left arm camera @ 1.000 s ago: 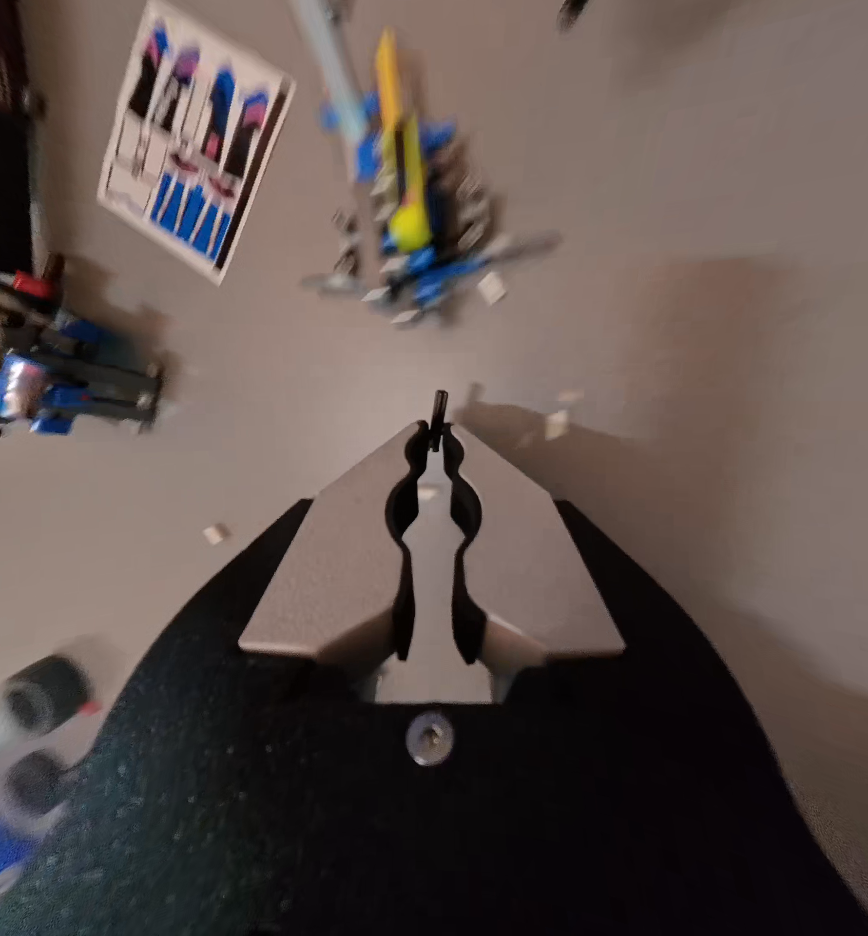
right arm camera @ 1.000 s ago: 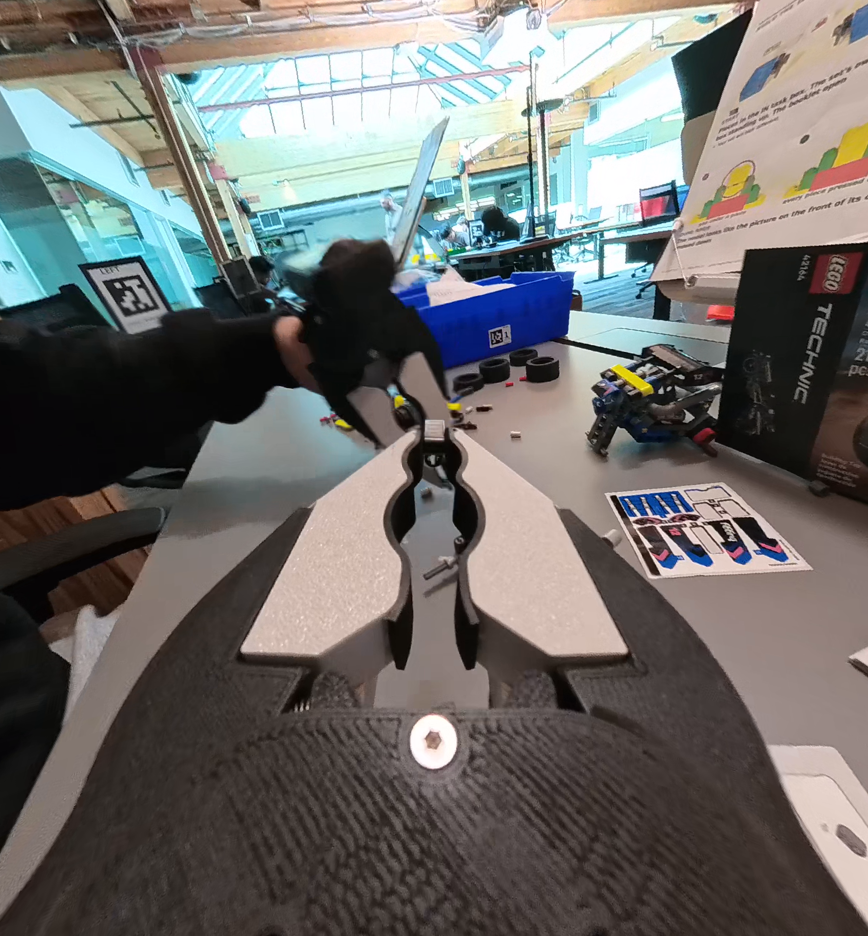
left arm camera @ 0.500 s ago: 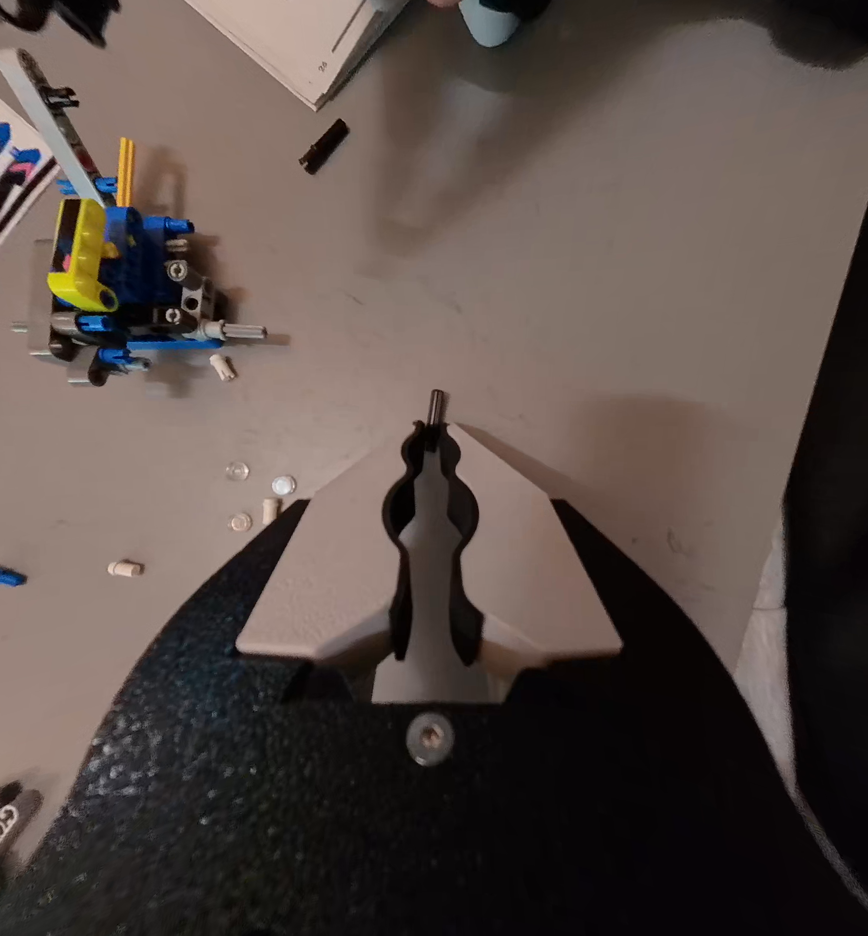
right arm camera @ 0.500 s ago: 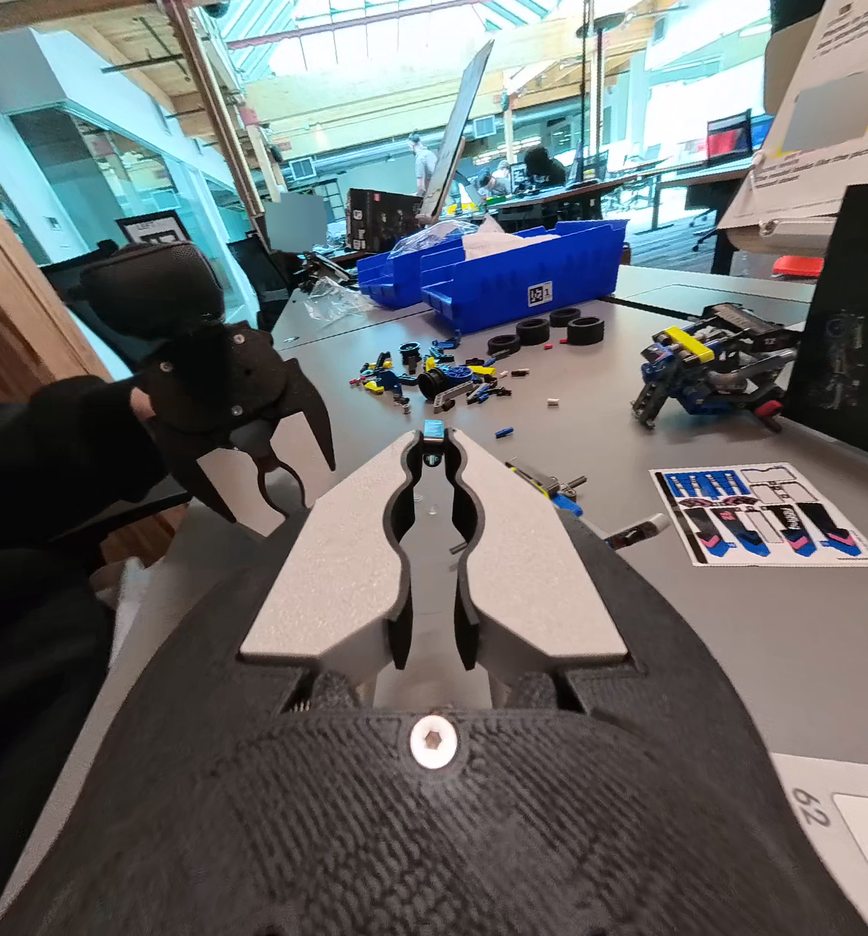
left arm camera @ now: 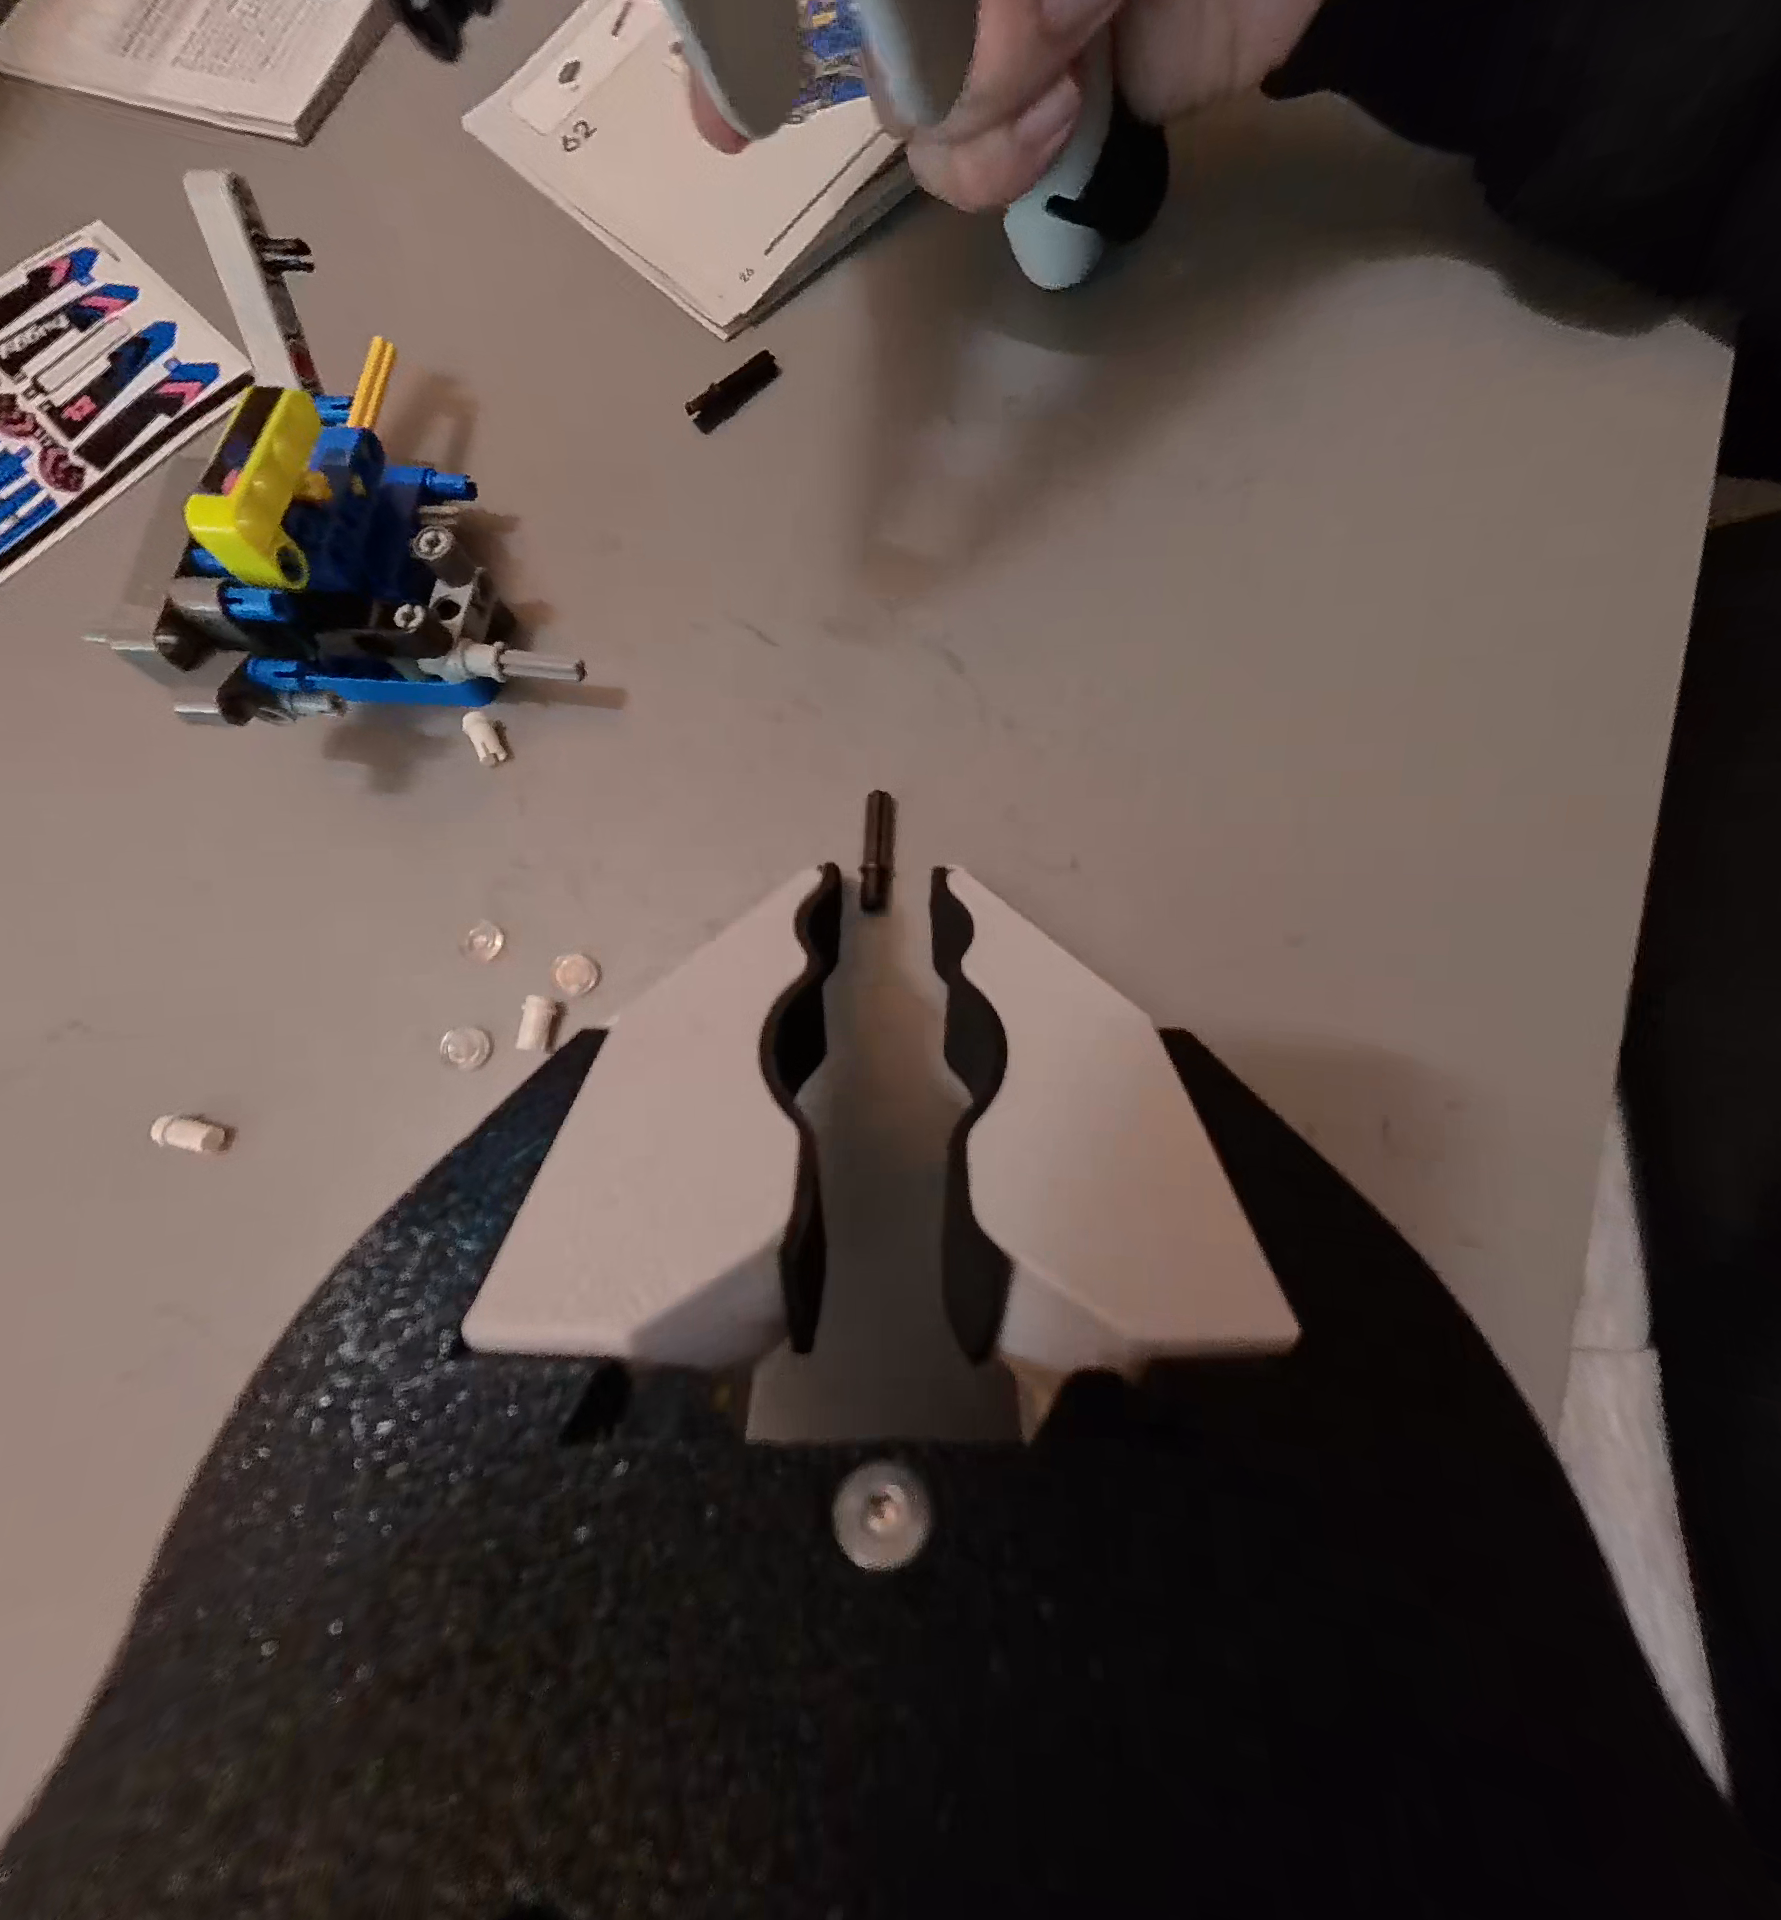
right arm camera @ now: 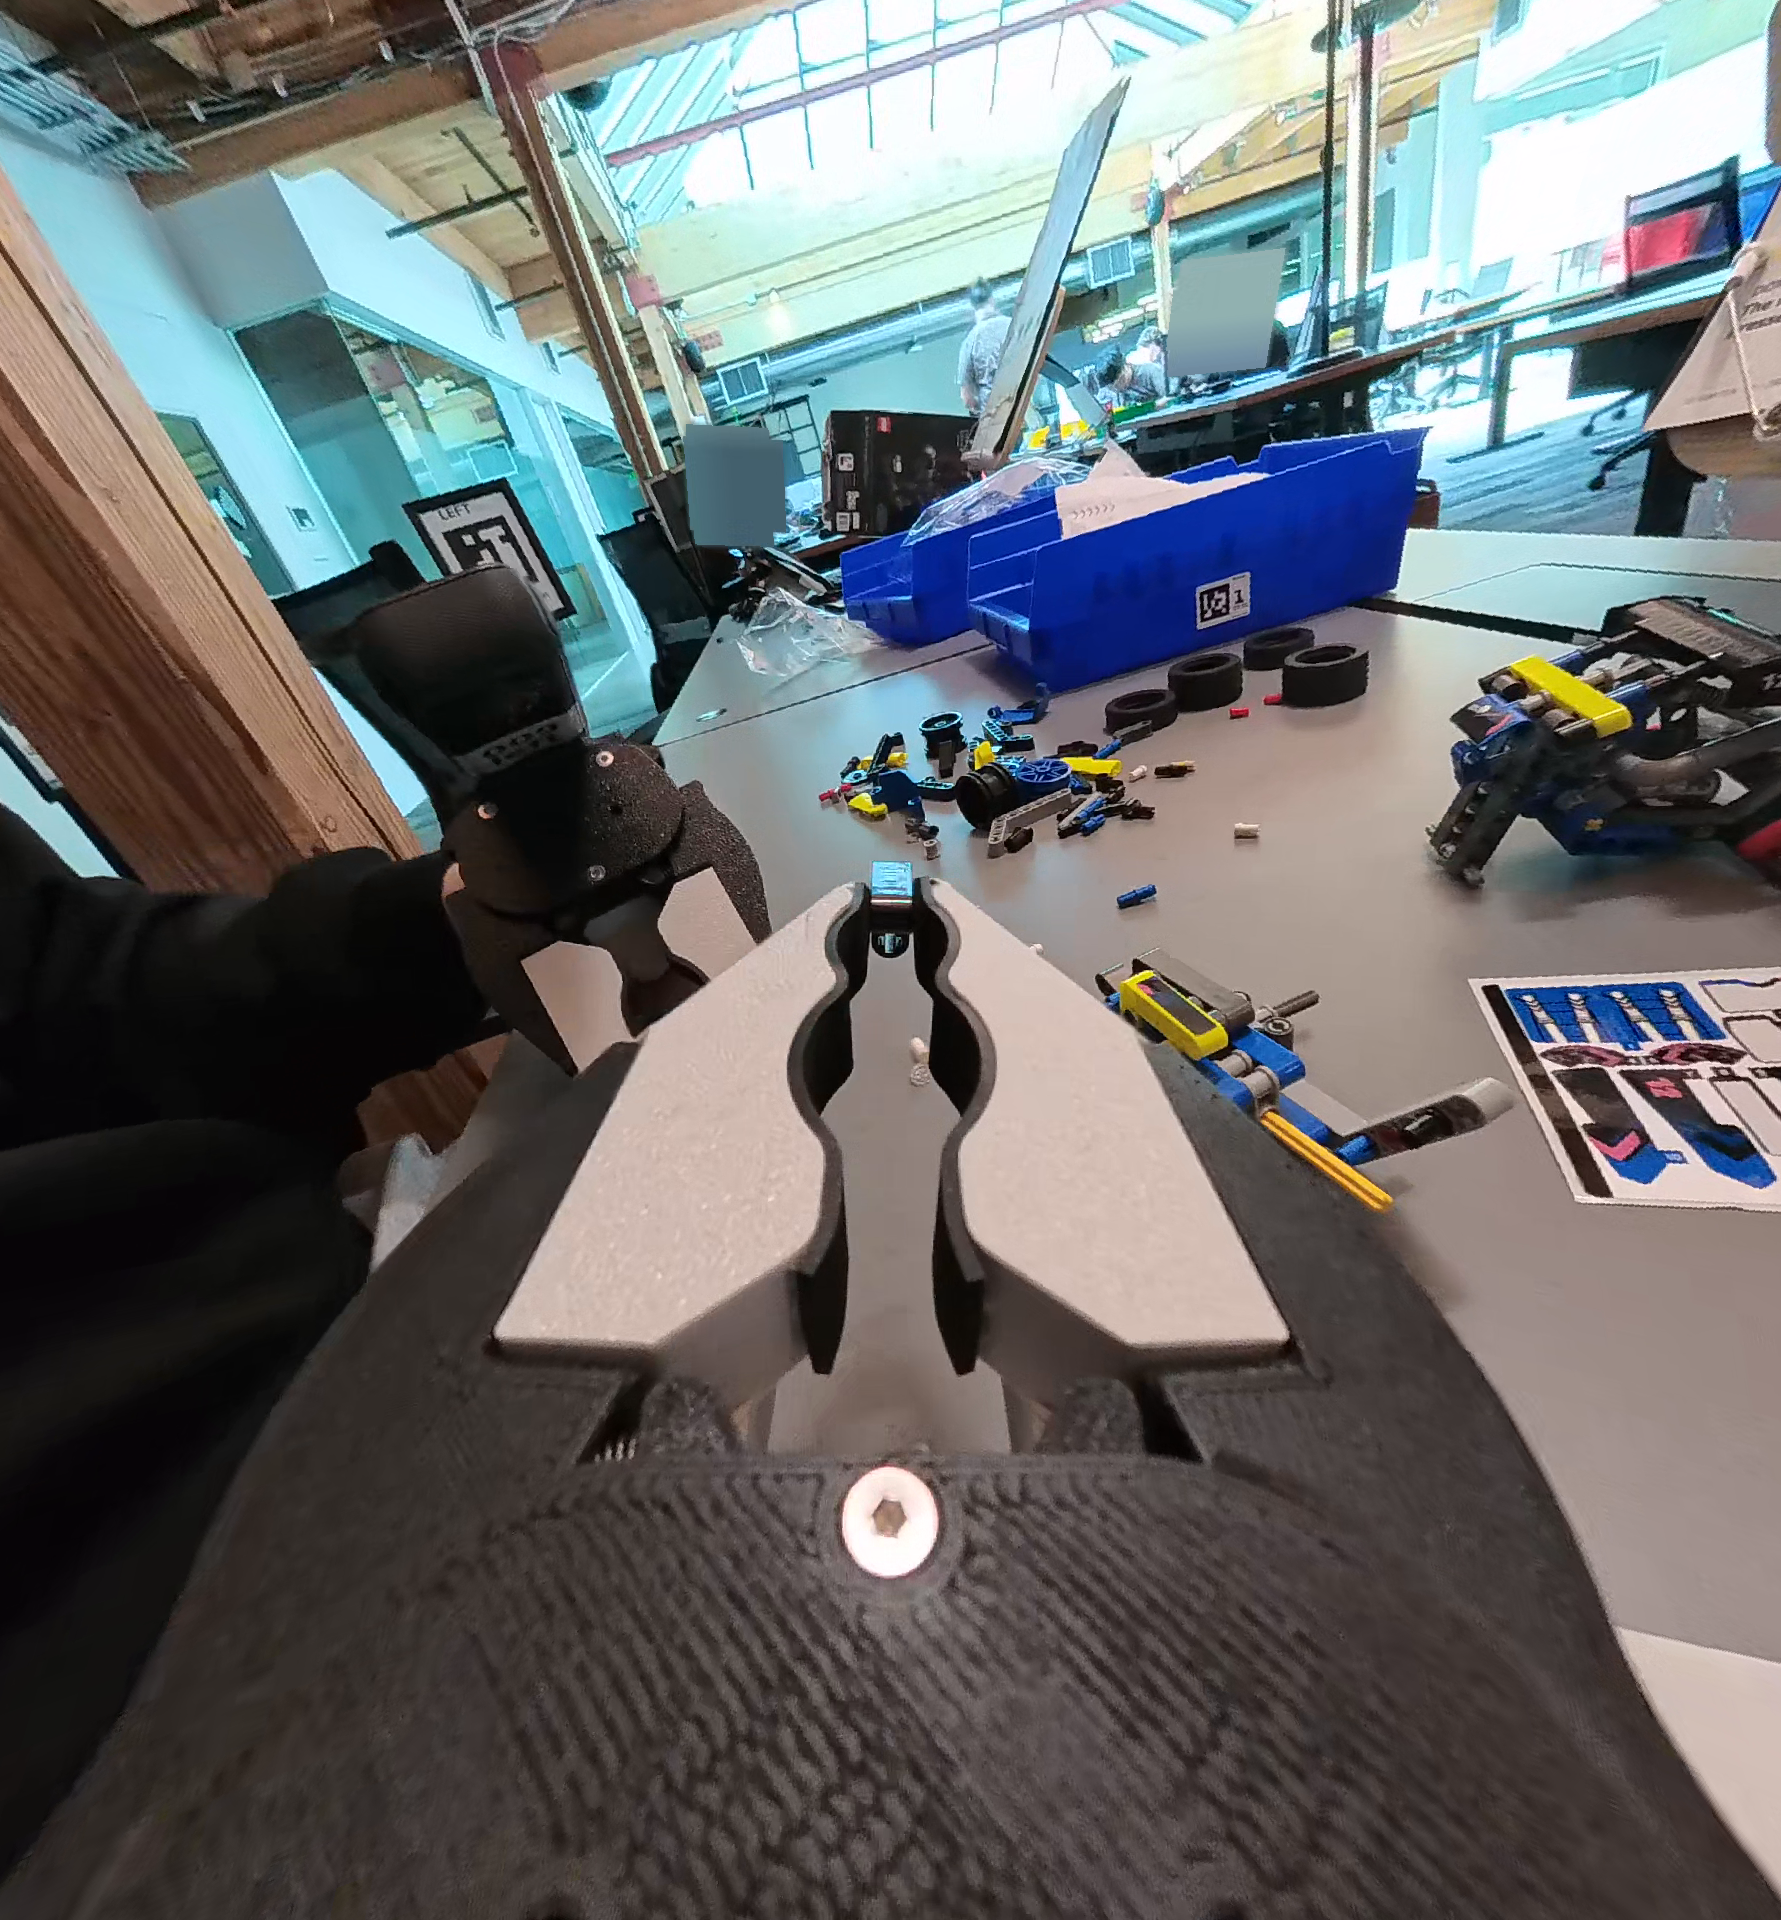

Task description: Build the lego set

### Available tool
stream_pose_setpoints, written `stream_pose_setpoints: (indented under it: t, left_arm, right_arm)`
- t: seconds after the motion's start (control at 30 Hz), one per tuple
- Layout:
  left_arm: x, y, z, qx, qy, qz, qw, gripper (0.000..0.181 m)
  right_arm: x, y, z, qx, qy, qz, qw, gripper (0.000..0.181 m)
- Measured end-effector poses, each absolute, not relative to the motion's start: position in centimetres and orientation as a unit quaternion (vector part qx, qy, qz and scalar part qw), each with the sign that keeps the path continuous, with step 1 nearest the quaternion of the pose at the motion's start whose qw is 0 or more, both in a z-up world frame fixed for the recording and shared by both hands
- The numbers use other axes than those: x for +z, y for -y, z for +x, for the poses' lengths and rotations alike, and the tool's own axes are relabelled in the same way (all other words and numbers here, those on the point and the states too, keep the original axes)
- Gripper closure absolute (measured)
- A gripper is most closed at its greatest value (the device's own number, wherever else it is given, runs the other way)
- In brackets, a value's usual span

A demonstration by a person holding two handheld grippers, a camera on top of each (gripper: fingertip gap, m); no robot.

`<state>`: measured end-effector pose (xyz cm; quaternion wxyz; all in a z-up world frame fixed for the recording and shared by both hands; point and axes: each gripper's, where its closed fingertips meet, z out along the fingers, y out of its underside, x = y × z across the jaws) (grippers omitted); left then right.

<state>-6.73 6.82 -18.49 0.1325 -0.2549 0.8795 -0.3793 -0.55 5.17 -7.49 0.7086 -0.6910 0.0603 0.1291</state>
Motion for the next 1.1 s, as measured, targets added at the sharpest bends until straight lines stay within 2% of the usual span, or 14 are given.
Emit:
stream_pose_setpoints:
  t: [0.07, 0.13, 0.27, 0.4, 0.57, 0.83, 1.1]
  left_arm:
    - [-18.5, -6.8, -6.5, -0.381, -0.875, -0.27, 0.124, 0.168]
    - [-18.6, -7.0, -6.2, -0.378, -0.872, -0.283, 0.13, 0.18]
    - [-17.8, -7.1, -5.6, -0.388, -0.86, -0.289, 0.161, 0.18]
    - [-10.8, -6.3, -4.6, -0.497, -0.789, -0.281, 0.225, 0.179]
    - [-6.4, -6.6, -4.7, -0.423, -0.814, -0.206, 0.341, 0.18]
    - [-5.7, -6.1, -4.8, -0.354, -0.841, -0.136, 0.385, 0.18]
    - [-6.6, -6.3, -4.5, -0.327, -0.853, -0.126, 0.387, 0.18]
  right_arm:
    - [-7.5, -5.2, -0.7, 0.139, -0.061, -0.69, 0.708, 0.175]
    - [-7.4, -5.2, -1.0, 0.155, -0.06, -0.687, 0.708, 0.175]
    - [-7.2, -5.1, -1.0, 0.217, -0.088, -0.666, 0.708, 0.175]
    - [-5.4, -4.3, -1.5, 0.303, -0.094, -0.611, 0.725, 0.175]
    - [-4.9, -4.0, -2.3, 0.358, -0.084, -0.59, 0.719, 0.175]
    - [-4.8, -4.4, -3.5, 0.383, -0.063, -0.586, 0.711, 0.174]
    - [-5.0, -5.0, -3.8, 0.382, -0.064, -0.592, 0.706, 0.174]
